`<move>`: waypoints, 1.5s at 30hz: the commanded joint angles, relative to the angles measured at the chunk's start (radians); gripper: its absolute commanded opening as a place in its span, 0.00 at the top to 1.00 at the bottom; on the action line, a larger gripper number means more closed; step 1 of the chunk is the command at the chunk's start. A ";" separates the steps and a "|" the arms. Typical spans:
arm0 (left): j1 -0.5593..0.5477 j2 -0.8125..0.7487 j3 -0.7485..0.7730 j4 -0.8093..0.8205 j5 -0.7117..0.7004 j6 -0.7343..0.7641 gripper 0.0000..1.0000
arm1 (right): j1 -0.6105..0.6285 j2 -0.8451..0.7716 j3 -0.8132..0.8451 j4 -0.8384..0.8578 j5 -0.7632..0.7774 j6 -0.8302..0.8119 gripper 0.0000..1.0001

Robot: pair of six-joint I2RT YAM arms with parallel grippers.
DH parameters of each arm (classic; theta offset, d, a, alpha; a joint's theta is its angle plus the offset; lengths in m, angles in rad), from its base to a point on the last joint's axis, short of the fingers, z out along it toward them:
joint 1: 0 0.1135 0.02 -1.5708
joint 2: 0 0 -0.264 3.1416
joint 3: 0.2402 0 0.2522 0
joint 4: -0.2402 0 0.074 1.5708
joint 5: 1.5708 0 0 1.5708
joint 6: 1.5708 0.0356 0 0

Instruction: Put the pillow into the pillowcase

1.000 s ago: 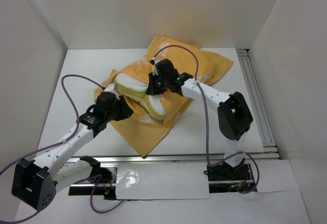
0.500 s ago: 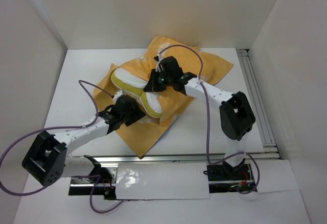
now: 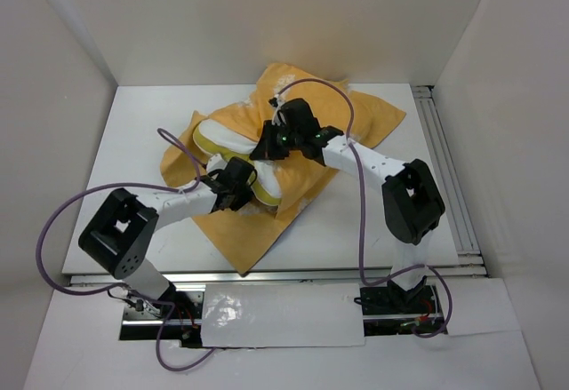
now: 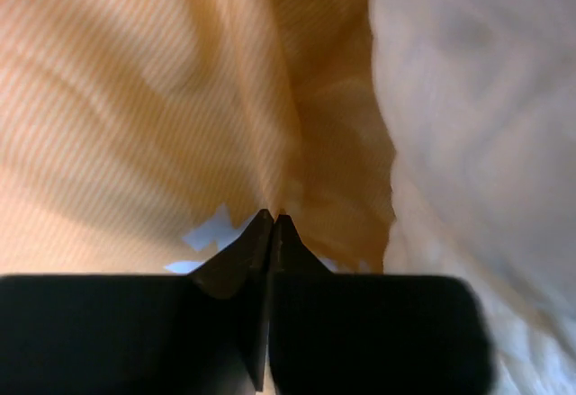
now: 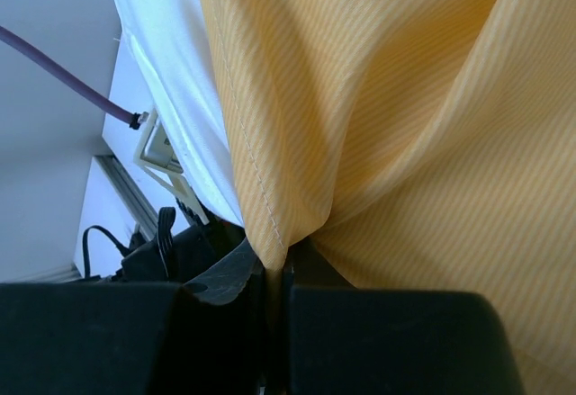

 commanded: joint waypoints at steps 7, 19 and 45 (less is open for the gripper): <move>-0.003 -0.179 0.091 -0.250 -0.150 0.020 1.00 | 0.023 -0.039 0.029 -0.102 0.222 -0.114 1.00; 0.016 -0.833 -0.027 -0.407 -0.236 0.131 1.00 | 0.106 0.092 0.058 -0.235 0.814 -0.089 1.00; 0.016 -0.844 -0.013 -0.260 0.056 0.334 1.00 | 0.345 0.192 0.028 -0.041 0.827 0.088 0.43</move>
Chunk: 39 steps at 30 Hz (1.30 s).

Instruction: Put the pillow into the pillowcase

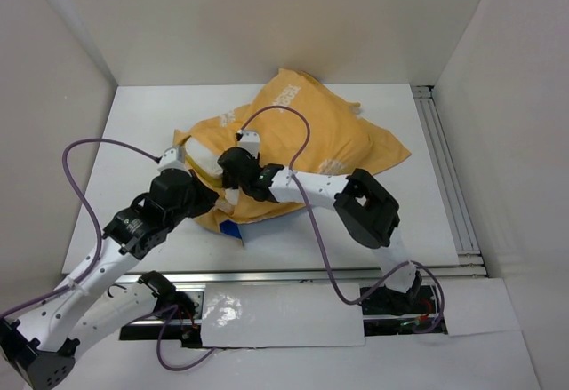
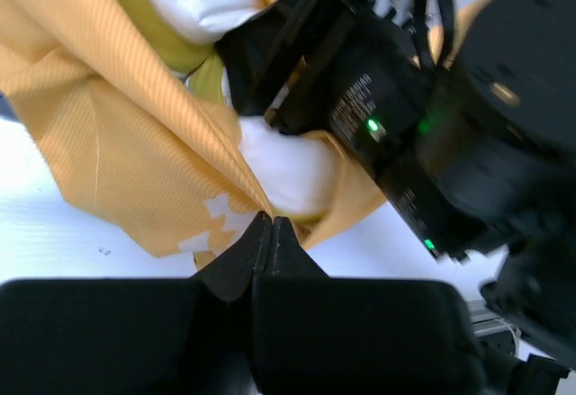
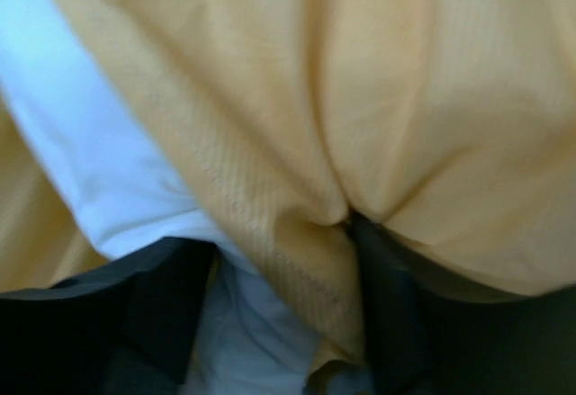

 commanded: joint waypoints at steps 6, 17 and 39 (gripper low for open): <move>-0.002 0.029 -0.075 0.059 0.020 -0.070 1.00 | -0.004 -0.273 -0.225 0.124 -0.317 -0.395 0.00; -0.002 0.002 -0.130 -0.128 -0.007 -0.168 0.21 | -0.013 -0.281 -0.109 0.131 -0.491 -0.782 0.00; 0.370 0.397 0.028 -0.006 0.025 -0.115 0.00 | -0.070 0.248 0.411 0.013 -0.570 -0.863 0.00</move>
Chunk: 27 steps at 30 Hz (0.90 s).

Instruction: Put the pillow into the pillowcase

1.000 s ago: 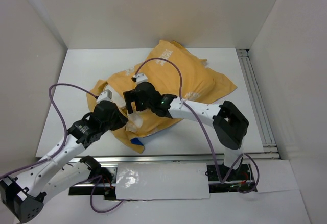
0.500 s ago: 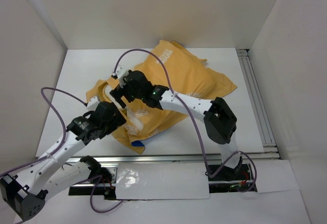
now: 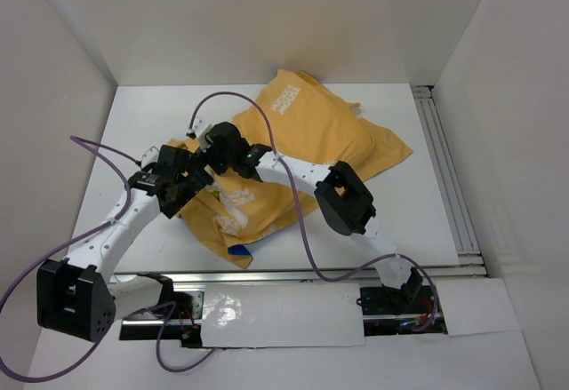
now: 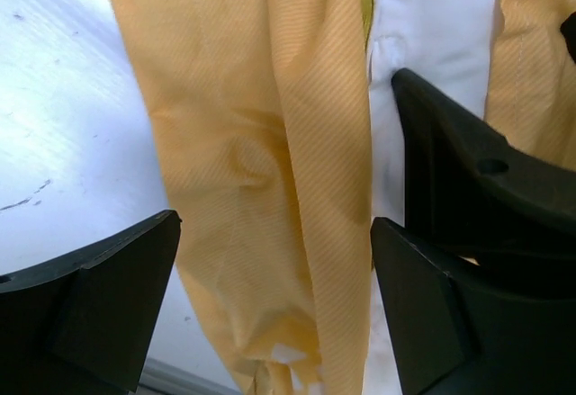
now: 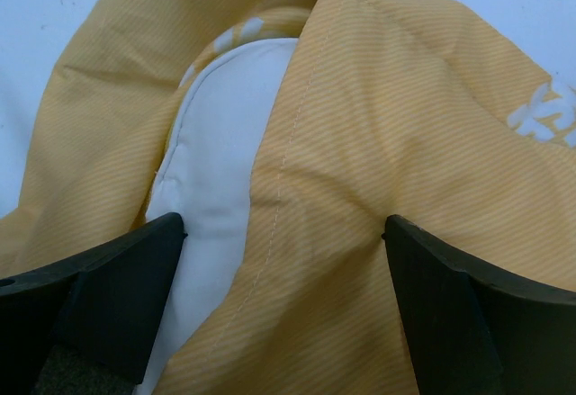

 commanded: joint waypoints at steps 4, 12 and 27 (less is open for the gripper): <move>0.061 0.029 -0.071 0.249 0.142 0.056 0.00 | -0.017 0.010 -0.011 -0.038 -0.076 0.029 0.13; 0.101 0.171 -0.061 0.345 0.161 0.036 0.19 | -0.037 -0.009 -0.070 -0.038 -0.105 0.059 0.66; 0.247 0.055 0.028 0.170 -0.005 0.074 1.00 | -0.083 -0.235 -0.365 0.059 0.015 0.079 1.00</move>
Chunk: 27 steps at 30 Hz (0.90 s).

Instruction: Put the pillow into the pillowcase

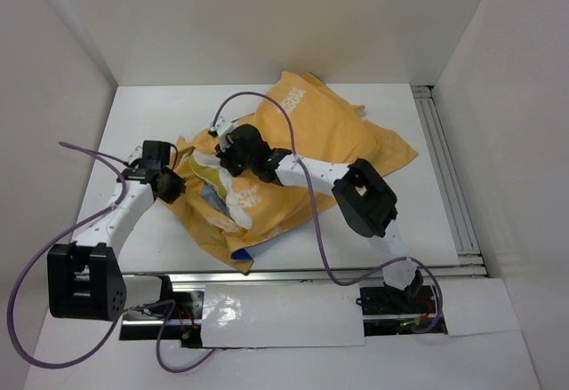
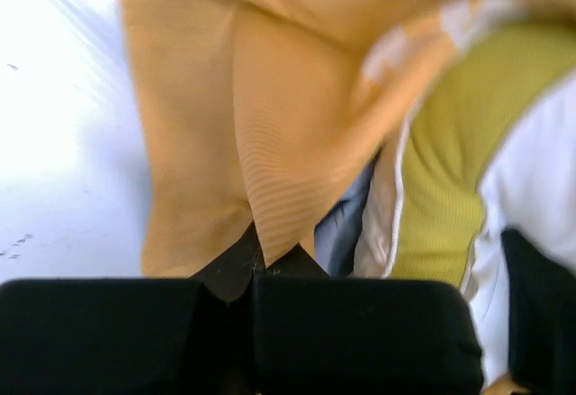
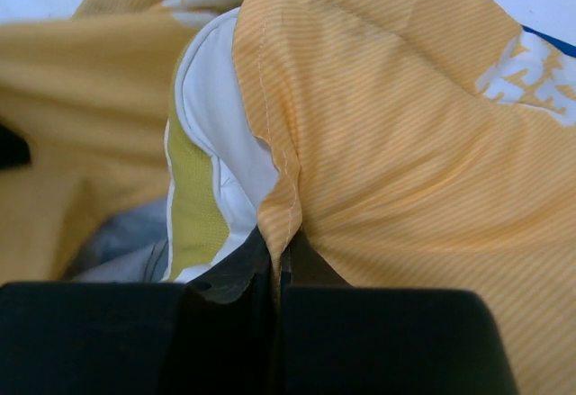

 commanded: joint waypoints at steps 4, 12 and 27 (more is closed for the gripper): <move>0.141 -0.091 0.156 -0.050 -0.147 0.105 1.00 | -0.043 -0.137 -0.198 -0.092 0.105 -0.030 1.00; 0.178 -0.202 0.269 -0.006 -0.047 0.170 1.00 | -0.043 -0.138 -0.267 -0.089 0.212 -0.050 1.00; 0.120 -0.317 0.156 0.102 0.421 0.311 0.40 | -0.043 -0.149 -0.085 0.088 0.205 0.150 0.34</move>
